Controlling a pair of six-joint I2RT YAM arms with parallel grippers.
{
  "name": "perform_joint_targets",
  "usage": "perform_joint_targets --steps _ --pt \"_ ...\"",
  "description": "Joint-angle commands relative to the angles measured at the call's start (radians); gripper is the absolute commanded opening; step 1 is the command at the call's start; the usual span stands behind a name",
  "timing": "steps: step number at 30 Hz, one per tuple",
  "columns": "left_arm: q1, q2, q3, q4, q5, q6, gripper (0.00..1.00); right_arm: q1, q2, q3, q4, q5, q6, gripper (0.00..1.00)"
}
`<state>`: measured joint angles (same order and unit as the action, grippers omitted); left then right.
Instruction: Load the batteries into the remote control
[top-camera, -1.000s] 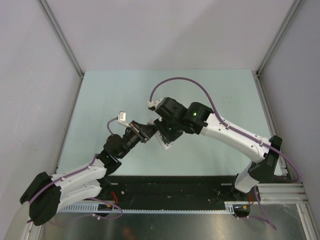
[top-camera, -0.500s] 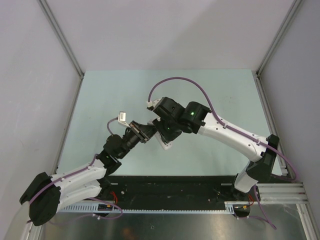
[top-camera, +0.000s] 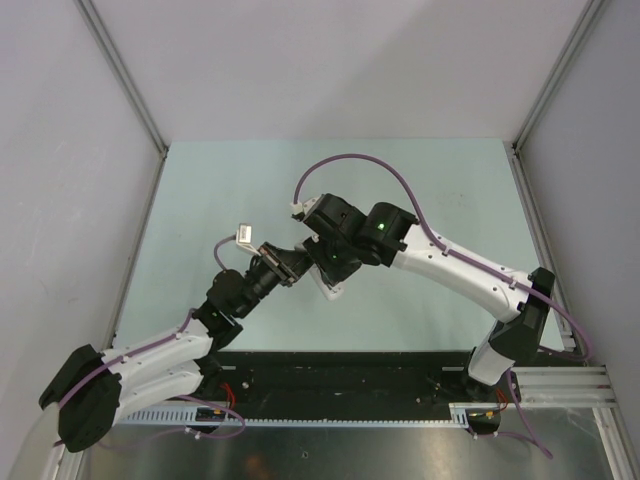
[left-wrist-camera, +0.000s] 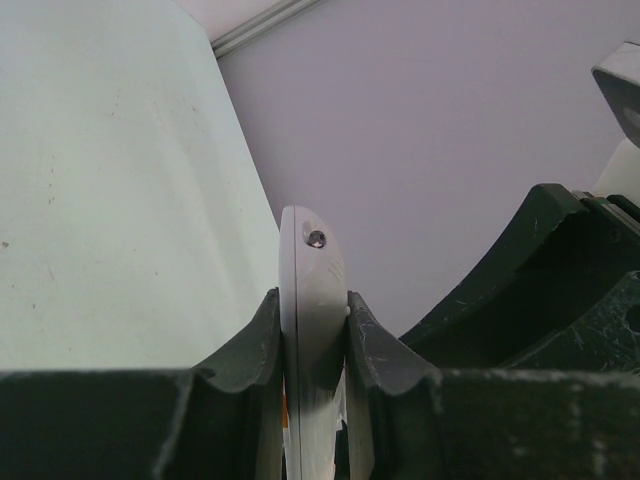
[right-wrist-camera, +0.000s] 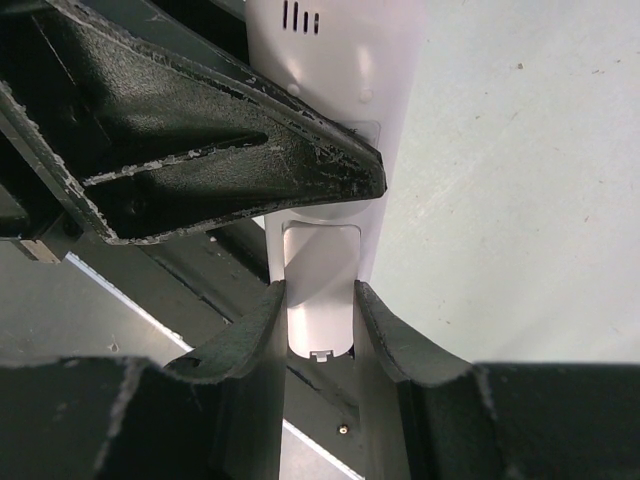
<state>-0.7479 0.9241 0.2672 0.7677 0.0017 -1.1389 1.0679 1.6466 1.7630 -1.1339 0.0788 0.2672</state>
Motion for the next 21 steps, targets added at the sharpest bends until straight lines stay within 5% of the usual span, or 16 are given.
perform_joint_targets --steps 1,21 --pt "-0.01 -0.03 0.003 0.076 0.001 0.008 0.0 0.0 0.015 0.046 -0.004 0.021 -0.017 0.0" --pt "-0.011 -0.042 0.006 0.074 0.006 -0.009 0.0 -0.003 0.036 0.032 0.017 0.056 0.0 0.0"
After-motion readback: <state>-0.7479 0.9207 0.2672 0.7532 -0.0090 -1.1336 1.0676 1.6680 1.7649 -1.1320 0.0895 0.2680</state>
